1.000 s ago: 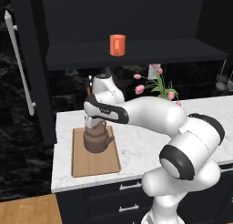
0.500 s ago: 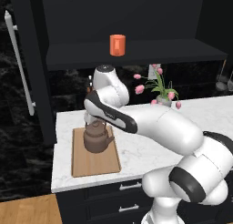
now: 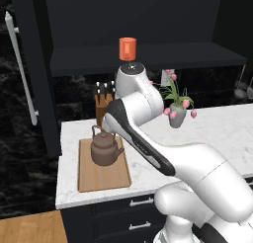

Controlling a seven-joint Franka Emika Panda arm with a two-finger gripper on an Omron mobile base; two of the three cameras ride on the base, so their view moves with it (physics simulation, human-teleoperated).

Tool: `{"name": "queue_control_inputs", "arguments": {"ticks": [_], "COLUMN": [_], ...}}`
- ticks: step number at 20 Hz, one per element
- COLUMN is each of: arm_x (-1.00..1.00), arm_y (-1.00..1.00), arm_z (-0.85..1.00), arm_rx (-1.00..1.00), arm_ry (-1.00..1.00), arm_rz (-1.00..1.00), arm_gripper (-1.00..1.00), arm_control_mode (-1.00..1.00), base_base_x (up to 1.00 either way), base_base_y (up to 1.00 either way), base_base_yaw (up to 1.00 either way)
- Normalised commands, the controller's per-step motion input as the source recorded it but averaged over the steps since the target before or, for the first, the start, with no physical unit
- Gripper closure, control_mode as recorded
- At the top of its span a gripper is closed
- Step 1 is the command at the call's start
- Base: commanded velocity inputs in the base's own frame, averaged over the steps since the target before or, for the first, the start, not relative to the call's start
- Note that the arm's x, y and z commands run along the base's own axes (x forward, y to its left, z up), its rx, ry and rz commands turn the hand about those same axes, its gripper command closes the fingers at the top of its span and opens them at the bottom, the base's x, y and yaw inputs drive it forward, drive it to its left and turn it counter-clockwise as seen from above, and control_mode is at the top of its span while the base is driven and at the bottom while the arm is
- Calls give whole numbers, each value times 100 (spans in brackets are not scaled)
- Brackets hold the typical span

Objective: Pick the kettle from the counter and place it on the tray. Then pick the mug from the cabinet and place it on the tray. Then close the cabinet doors.

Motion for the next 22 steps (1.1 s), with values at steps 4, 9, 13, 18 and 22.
{"name": "queue_control_inputs", "arguments": {"ticks": [4, 9, 13, 18, 22], "arm_x": [-9, 0, 0, 0, 0], "arm_y": [-35, 0, -15, -17, 0], "arm_z": [0, 7, 81, 100, 93], "arm_rx": [3, 2, 2, 8, 12], "arm_ry": [0, -1, 0, -1, -16], "arm_rz": [-12, -2, -22, -38, -38], "arm_gripper": [-100, -100, -100, -100, -100], "arm_control_mode": [-100, -100, -100, -100, -100], "base_base_x": [0, 0, 0, 0, 0], "base_base_y": [0, 0, 0, 0, 0], "base_base_yaw": [0, 0, 0, 0, 0]}}
